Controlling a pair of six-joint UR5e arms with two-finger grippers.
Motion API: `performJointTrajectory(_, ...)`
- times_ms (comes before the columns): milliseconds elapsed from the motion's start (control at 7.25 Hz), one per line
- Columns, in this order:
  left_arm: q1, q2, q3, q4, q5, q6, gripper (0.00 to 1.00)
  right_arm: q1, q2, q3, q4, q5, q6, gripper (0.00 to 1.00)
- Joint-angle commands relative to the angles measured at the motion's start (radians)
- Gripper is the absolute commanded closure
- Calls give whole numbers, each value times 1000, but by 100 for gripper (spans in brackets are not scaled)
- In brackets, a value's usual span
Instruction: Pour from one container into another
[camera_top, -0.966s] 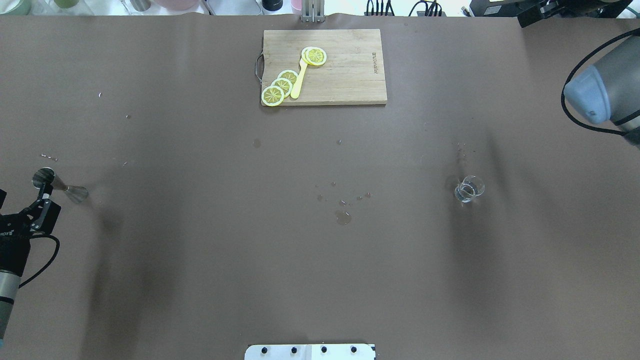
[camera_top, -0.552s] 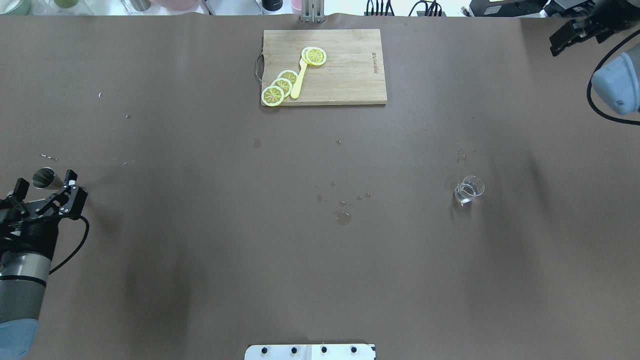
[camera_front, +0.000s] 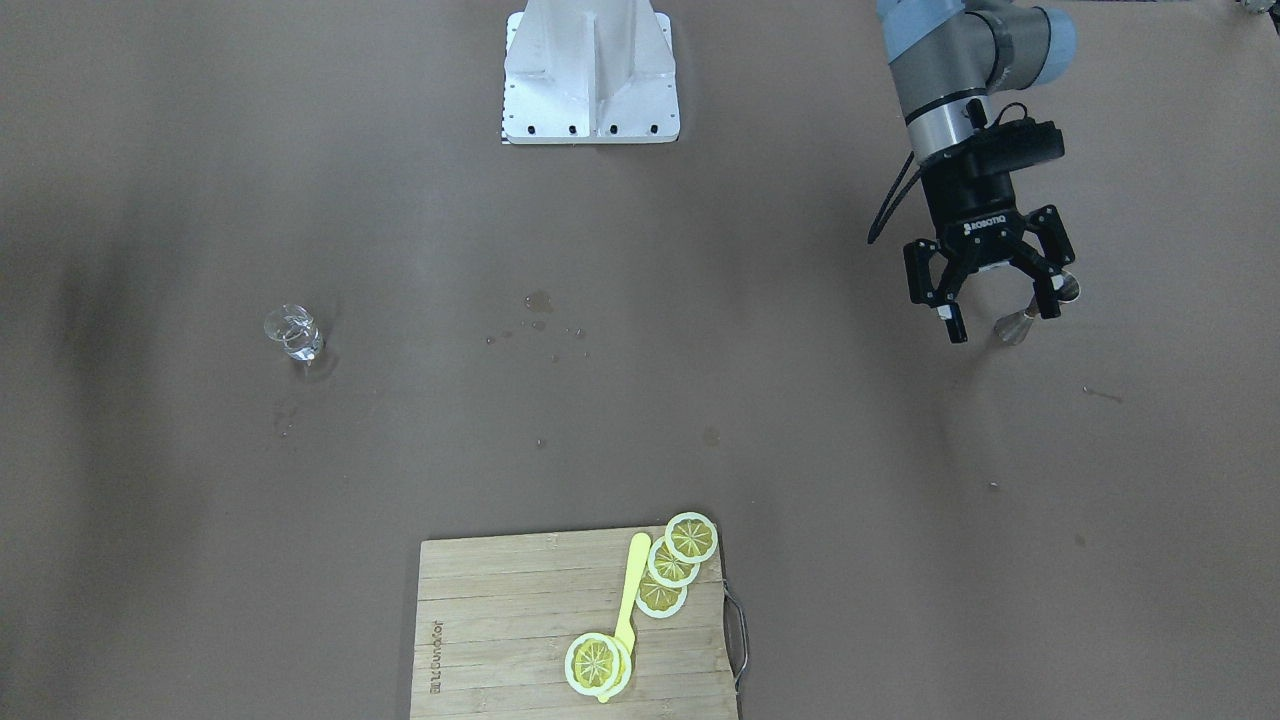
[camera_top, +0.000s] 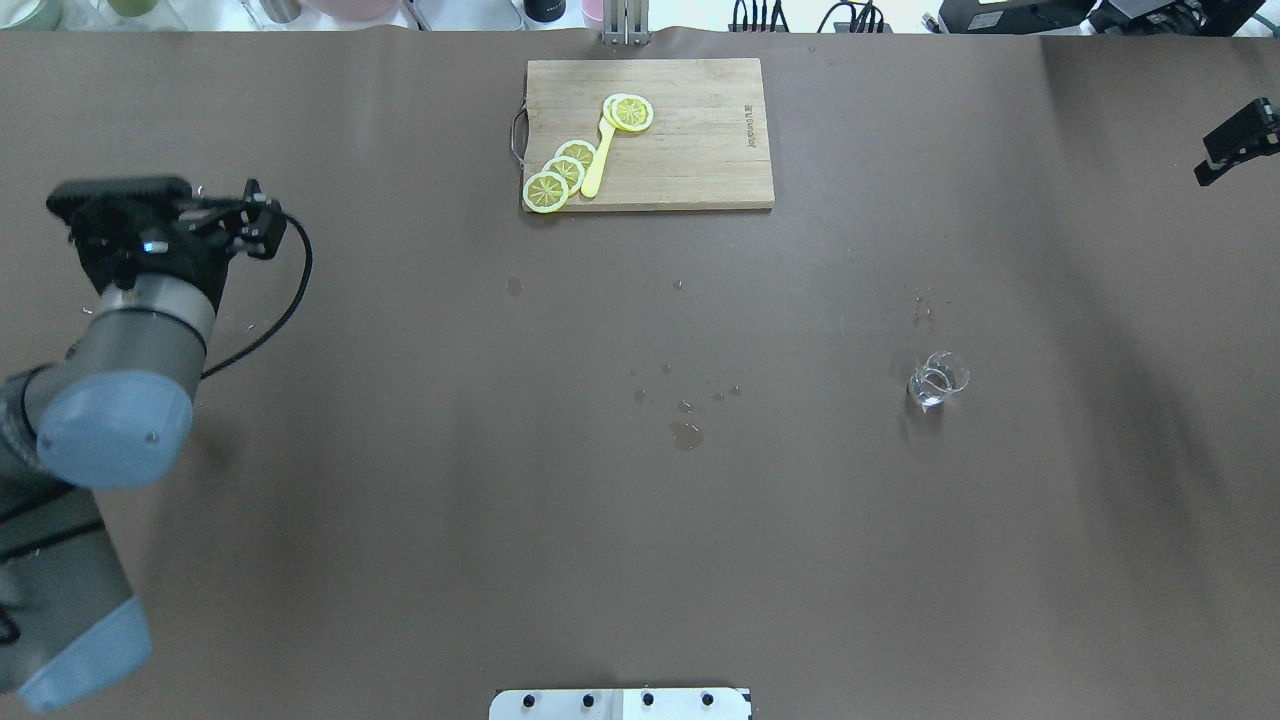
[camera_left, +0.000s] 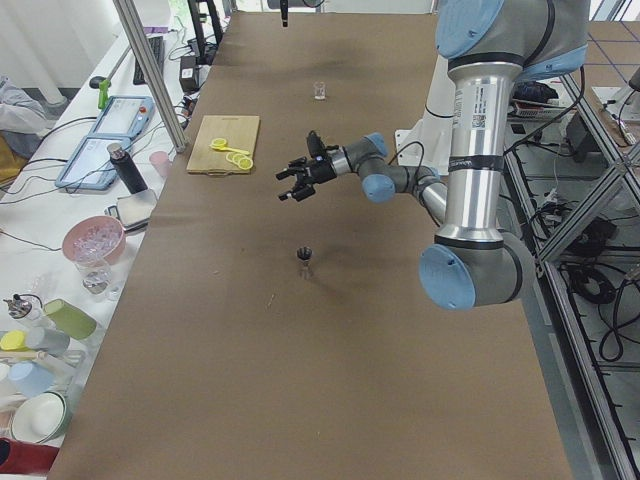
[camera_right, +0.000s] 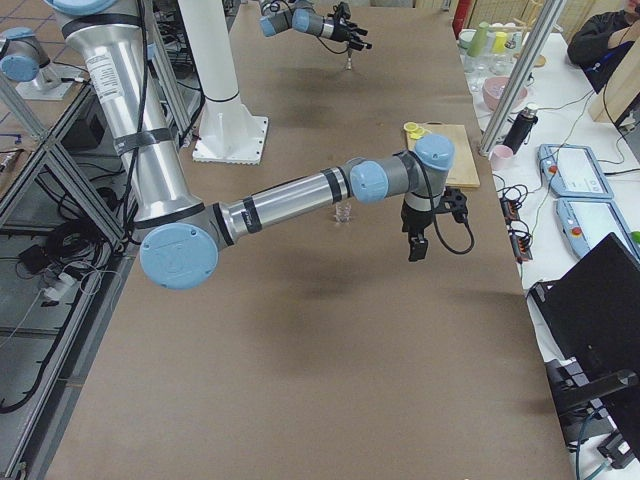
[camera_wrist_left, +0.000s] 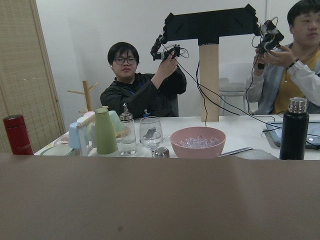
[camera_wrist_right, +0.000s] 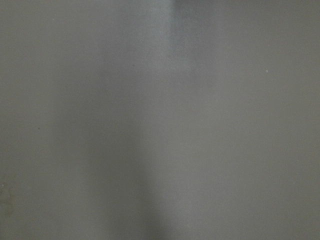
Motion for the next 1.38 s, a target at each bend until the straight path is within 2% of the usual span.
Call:
performJointTrajectory(0, -327, -171, 180, -53, -483, 271, 1, 48, -69, -13, -22, 12, -2, 0)
performJointTrajectory(138, -426, -171, 210, -53, -693, 273, 1, 62, -109, -31, -12, -44, -28, 0)
performJointTrajectory(276, -533, -160, 244, -53, -911, 283, 1, 90, -114, -71, -10, -63, -80, 0)
performJointTrajectory(552, -721, -125, 349, -30, -1197, 285, 1, 108, -119, -97, -10, -61, -77, 0)
performJointTrajectory(690, -796, -78, 366, 34, -1327, 290, 1, 108, -114, -93, -8, -60, -68, 0)
performJointTrajectory(828, -859, -30, 367, 86, -1396, 390, 1, 108, -129, -94, -8, -60, -71, 0)
performJointTrajectory(1103, -989, 86, 365, 213, -1444, 841, 1, 108, -134, -94, -8, -61, -71, 0)
performJointTrajectory(1241, -1032, 135, 367, 275, -1459, 941, 1, 108, -134, -99, -4, -61, -74, 0)
